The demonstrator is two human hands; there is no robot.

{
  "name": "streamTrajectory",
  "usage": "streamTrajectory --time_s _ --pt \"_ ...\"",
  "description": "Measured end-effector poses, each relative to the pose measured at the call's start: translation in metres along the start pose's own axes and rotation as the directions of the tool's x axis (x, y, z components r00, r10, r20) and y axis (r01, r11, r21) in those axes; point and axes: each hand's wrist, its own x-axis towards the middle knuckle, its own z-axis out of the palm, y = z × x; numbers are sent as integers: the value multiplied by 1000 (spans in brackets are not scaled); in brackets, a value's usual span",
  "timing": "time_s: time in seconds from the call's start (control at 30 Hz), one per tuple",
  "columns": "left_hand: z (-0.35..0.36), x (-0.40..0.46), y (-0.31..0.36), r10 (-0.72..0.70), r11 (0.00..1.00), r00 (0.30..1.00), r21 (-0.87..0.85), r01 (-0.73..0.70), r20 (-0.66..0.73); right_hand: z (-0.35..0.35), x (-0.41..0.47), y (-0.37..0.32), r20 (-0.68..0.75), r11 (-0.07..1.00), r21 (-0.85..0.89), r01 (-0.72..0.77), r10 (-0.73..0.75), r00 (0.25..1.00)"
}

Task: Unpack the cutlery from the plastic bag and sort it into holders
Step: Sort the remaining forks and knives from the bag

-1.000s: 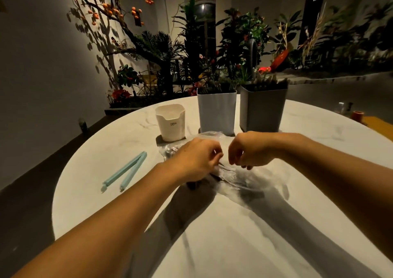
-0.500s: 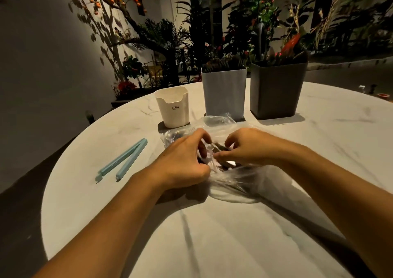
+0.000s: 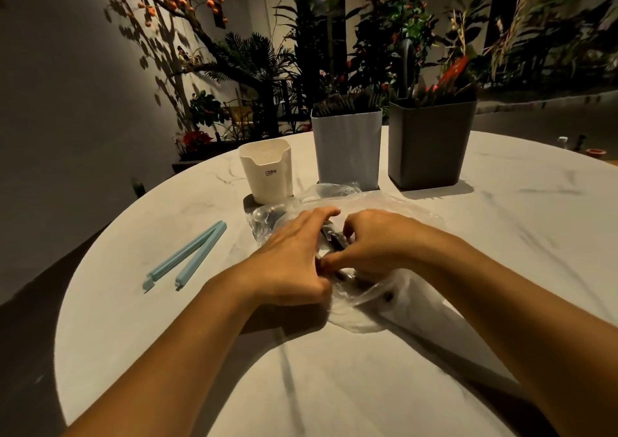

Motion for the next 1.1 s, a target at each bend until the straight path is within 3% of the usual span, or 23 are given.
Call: streamTrajectory --time_s 0.1,0.23,0.4,0.57,0.77,0.93,1.03,1.1 --pt "0 -3 2 -15 998 998 52 18 -62 -6 -5 8 10 1000 -9 -30 30 1000" --pt "-4 -2 -2 5 988 986 156 21 -168 0 -8 13 -101 996 63 -56 63 993" --pt "-4 -6 4 -87 989 972 96 110 -220 17 -7 -8 -232 989 -136 -62 29 972" --pt "5 1 -1 -134 983 921 66 169 -365 8 -9 -11 -159 989 -136 -66 44 986" --pt "13 10 -3 -64 979 912 153 137 -406 4 -17 -10 -105 980 -199 -28 8 994" --pt "4 21 8 17 966 929 247 80 -369 -3 -18 -2 -72 996 -81 -31 26 997" --pt "-4 31 17 0 940 956 326 100 -294 -5 -15 5 -33 999 -27 -43 42 999" --pt "-1 36 19 -24 954 956 278 109 -293 -5 -13 9 -7 998 -1 -55 55 998"
